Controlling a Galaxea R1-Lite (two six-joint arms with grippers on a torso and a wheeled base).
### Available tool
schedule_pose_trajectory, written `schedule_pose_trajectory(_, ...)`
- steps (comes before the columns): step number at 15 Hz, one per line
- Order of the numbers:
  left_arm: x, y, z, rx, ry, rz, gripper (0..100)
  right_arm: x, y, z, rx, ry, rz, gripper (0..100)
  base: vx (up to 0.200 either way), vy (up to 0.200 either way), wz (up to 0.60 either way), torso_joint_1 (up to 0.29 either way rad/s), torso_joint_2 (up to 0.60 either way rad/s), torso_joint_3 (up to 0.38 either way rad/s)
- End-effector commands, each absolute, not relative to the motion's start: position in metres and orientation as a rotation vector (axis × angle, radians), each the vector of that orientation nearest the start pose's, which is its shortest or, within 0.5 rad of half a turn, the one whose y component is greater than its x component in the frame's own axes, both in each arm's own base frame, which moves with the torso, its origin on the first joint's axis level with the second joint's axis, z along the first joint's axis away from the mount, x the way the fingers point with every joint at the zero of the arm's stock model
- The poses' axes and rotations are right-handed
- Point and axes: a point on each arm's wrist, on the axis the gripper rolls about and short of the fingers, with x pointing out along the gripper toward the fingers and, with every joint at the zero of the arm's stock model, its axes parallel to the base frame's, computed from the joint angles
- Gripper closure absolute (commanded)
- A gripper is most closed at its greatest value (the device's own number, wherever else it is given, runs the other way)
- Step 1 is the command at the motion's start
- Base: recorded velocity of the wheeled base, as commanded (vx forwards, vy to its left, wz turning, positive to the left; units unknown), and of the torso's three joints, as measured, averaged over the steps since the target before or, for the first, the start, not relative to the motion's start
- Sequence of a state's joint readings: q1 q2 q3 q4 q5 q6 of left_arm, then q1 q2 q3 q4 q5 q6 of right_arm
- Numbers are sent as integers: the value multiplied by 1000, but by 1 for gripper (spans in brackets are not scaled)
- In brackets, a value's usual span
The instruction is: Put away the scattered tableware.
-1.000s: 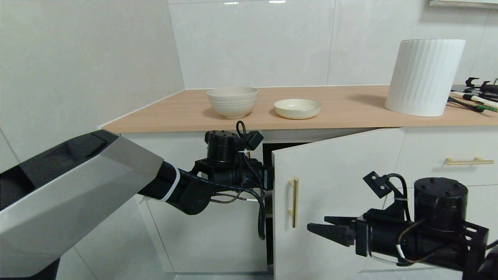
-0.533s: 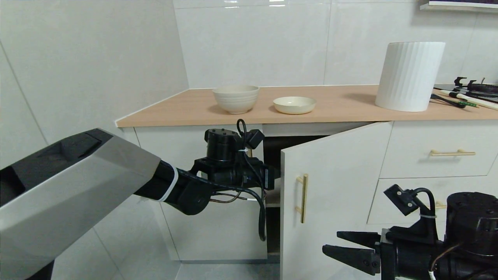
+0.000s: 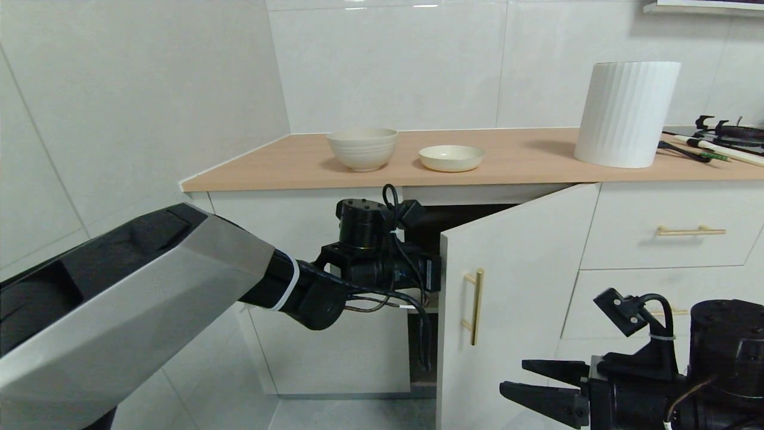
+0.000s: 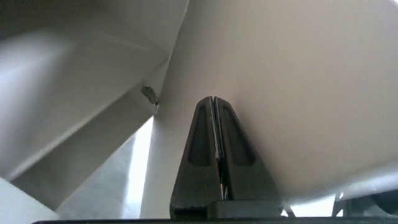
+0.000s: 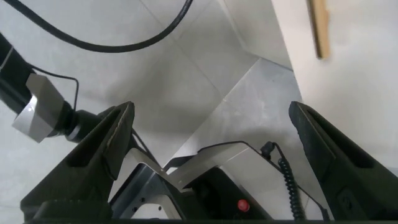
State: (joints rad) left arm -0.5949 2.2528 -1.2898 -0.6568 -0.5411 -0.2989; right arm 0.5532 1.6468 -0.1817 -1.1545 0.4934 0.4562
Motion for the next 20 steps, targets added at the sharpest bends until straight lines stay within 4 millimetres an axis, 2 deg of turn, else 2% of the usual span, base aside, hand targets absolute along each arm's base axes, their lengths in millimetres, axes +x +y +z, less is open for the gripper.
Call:
schedule_pose_trajectory(1, 361, -261, 103, -254, 487, -1075, 100, 174, 120, 102, 399, 561, 944, 0, -200, 0, 0, 2, -2, 2)
schedule_pose_trajectory(7, 368, -272, 98, -253, 478, -1086, 100, 174, 120, 102, 398, 559, 945, 0, 0, 0, 0, 0, 0, 0)
schedule_pose_trajectory(14, 375, -284, 104, -252, 484, -1073, 100, 173, 120, 102, 398, 557, 944, 0, 0, 0, 0, 0, 0, 0)
schedule_pose_trajectory(20, 371, -290, 102, -245, 513, -1072, 100, 170, 118, 103, 380, 544, 951, 0, 0, 0, 0, 0, 0, 0)
